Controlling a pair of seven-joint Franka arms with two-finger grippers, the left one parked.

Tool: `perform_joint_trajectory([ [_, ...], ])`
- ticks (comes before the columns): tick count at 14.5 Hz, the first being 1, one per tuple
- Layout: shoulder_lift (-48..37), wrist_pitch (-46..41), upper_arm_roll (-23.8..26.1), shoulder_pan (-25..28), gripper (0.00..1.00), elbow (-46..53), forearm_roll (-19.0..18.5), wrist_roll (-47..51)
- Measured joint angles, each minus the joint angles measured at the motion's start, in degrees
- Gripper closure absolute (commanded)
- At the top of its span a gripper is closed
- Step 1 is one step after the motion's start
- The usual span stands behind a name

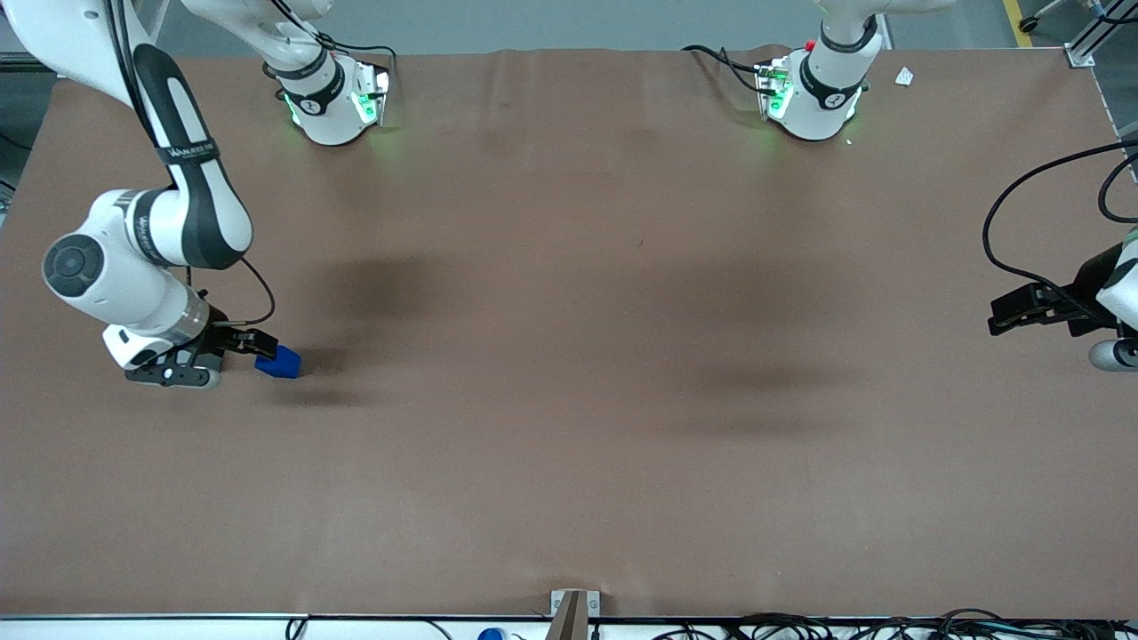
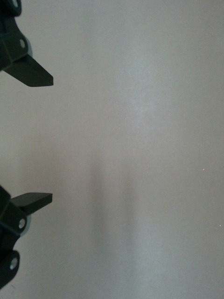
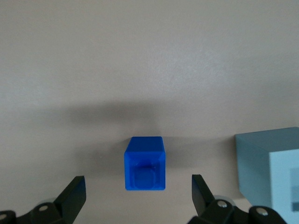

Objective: Insert blue part into gray base with right arm
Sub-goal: 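Close the right gripper on the blue block and lift it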

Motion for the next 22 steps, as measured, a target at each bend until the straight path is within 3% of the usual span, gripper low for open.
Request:
perform_joint_trajectory([
  [5, 3.24, 4.59, 0.0, 0.0, 0.0, -1.14, 0.0, -0.01],
  [10, 4.65, 6.44, 0.0, 0.0, 0.08, -1.51, 0.0, -0.1],
  [15, 5.0, 7.17, 0.0, 0.0, 0.31, -1.84, 0.0, -0.18],
  [20, 4.99, 7.16, 0.0, 0.0, 0.73, -1.82, 0.0, -0.2],
  [22, 4.97, 6.96, 0.0, 0.0, 0.78, -1.79, 0.0, -0.2],
])
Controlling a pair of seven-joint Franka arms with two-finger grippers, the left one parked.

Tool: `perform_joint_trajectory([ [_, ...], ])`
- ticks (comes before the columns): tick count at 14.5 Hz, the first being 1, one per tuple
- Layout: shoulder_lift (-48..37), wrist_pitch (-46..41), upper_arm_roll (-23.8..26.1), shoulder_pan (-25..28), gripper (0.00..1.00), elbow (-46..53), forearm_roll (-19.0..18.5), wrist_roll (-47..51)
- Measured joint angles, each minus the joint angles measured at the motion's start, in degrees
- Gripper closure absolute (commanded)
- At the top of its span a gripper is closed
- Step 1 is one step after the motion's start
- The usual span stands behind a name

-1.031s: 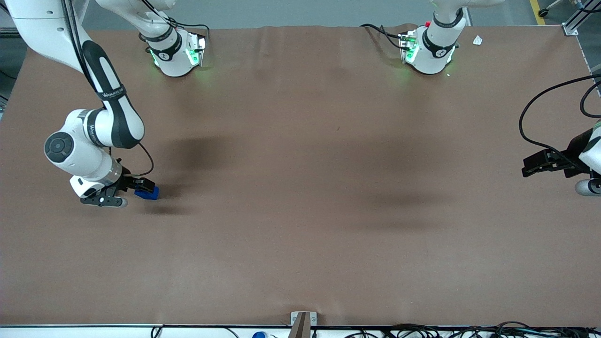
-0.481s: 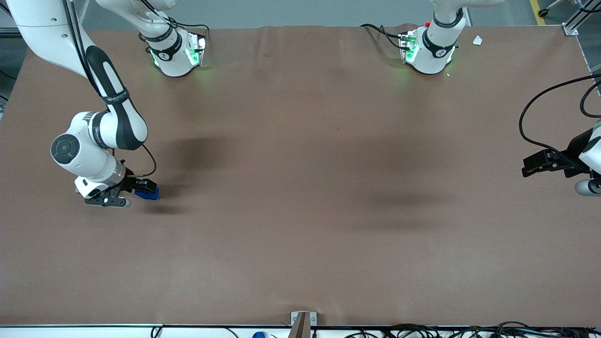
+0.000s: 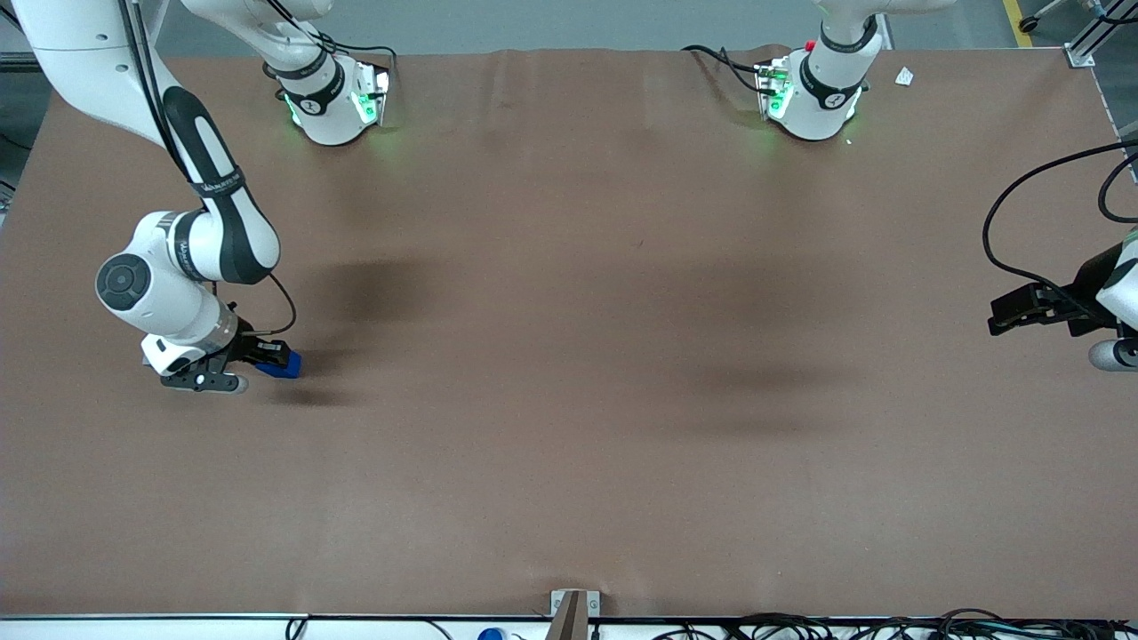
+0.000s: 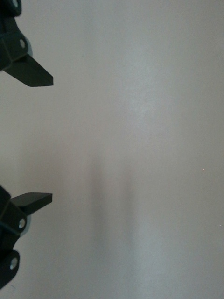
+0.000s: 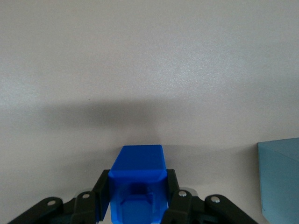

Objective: Insert blue part into gray base with right arm
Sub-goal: 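Close the right gripper on the blue block and lift it, then carry the blue block over the gray base's square opening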

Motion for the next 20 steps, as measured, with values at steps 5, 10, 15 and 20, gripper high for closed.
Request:
perform_joint_trajectory([
  [5, -2.0, -6.85, -0.05, -0.01, 0.82, 2.72, 0.0, 0.0],
  [10, -7.4, -12.07, -0.26, -1.47, 0.82, 4.53, 0.0, -1.5],
  [15, -8.78, -15.45, -0.39, -6.41, 0.83, 6.53, 0.0, -8.13],
  [20, -8.78, -15.54, -0.49, -11.16, 0.83, 6.61, 0.0, -15.06],
])
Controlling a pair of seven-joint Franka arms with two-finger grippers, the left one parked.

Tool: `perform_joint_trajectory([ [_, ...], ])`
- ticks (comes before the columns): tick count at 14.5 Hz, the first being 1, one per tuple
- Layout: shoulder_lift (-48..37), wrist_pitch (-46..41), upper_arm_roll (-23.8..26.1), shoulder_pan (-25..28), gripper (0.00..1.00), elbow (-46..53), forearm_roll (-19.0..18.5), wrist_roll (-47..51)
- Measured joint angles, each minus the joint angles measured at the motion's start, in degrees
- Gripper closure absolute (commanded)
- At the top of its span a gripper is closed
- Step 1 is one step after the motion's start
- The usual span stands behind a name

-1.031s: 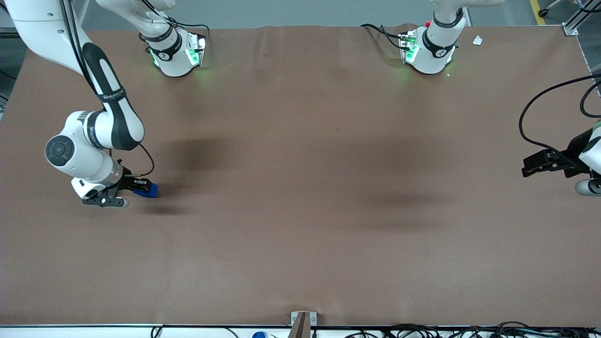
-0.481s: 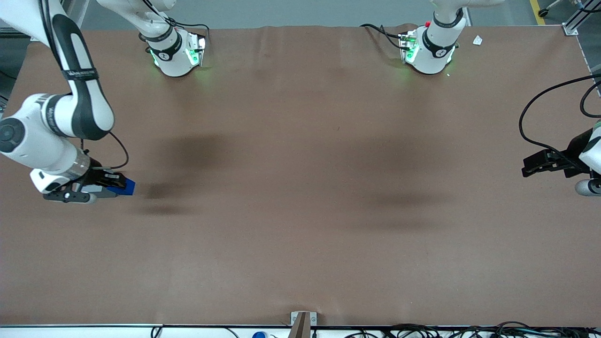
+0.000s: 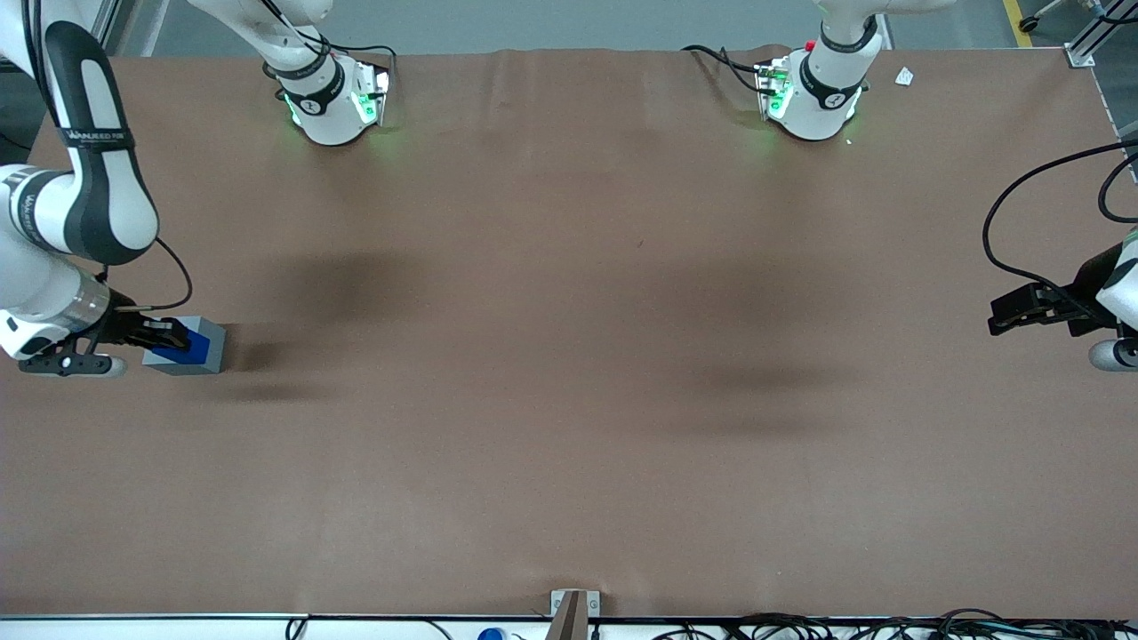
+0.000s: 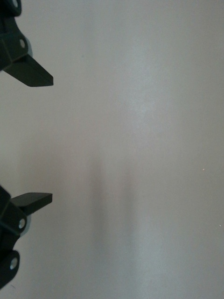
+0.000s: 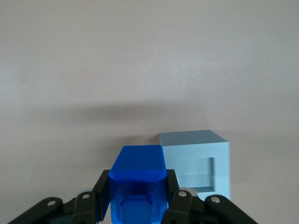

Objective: Insert blue part into gray base with right arm
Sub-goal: 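Carry the blue block over the gray base's square opening, then lower the blue block into the gray base's opening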

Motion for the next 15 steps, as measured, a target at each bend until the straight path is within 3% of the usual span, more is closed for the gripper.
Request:
perform_joint_trajectory([
  [8, 0.01, -0.51, -0.02, -5.7, 0.83, -0.45, 0.0, -7.85],
  [15, 0.05, -0.51, 0.0, -6.39, 0.83, -1.87, 0.53, -8.39],
])
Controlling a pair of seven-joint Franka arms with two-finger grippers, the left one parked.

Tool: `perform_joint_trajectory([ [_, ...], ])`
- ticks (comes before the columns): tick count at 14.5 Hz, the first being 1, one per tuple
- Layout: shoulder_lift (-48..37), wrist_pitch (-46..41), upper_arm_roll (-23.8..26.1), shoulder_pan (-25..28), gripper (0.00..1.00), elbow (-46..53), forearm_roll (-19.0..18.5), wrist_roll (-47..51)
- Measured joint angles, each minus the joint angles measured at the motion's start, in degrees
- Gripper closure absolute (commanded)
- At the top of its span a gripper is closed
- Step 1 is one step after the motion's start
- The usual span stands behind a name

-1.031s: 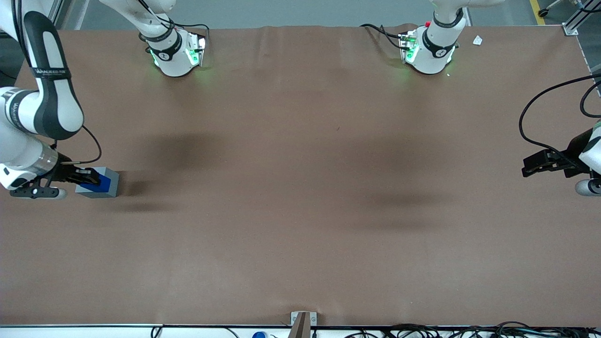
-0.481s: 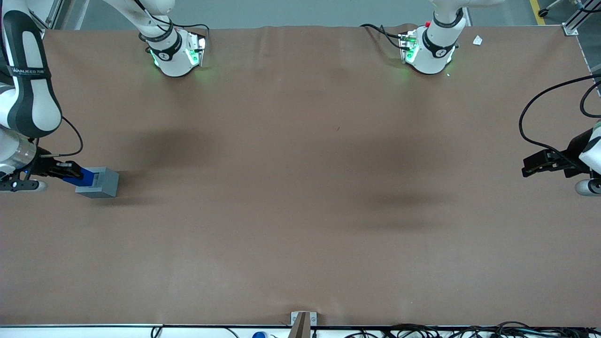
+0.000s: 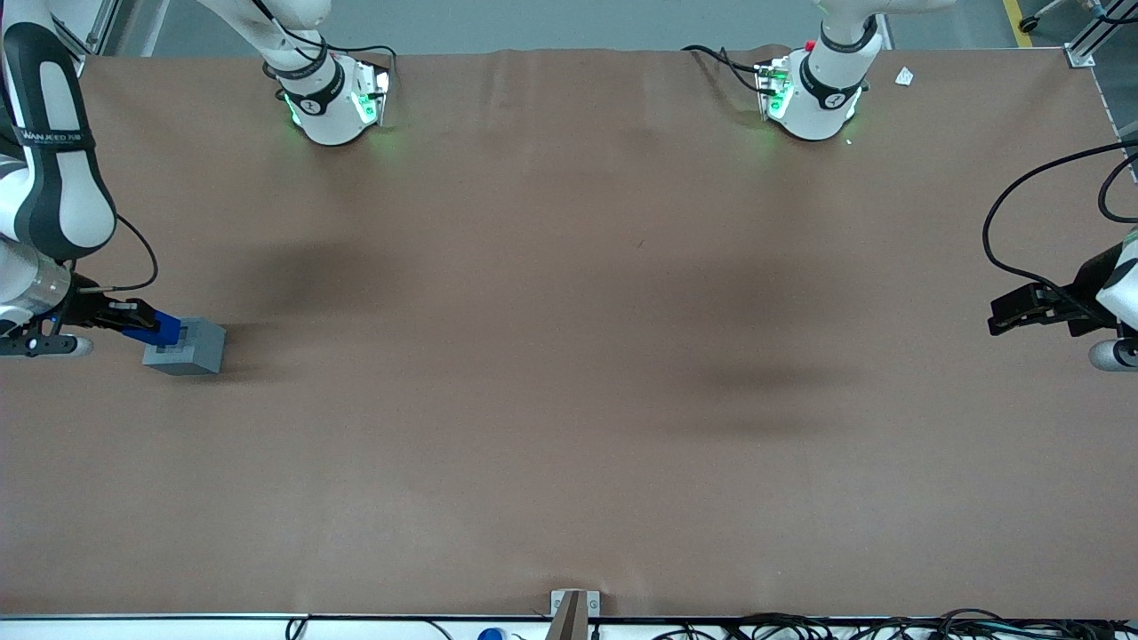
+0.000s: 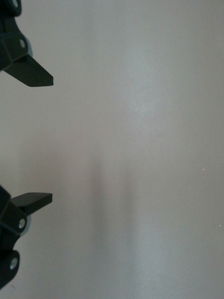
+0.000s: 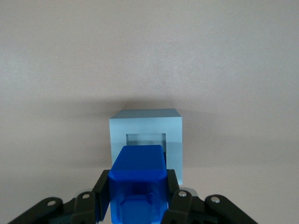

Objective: Insert blue part into gray base with right arm
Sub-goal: 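Lower the blue block into the gray base's opening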

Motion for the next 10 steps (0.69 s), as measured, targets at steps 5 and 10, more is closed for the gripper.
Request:
perform_joint_trajectory([
  [5, 0.12, 1.29, 0.0, -0.33, 0.84, -0.29, 0.37, 0.0],
  [10, 0.34, 2.0, -0.01, -0.94, 0.84, -0.35, 1.78, 0.0],
])
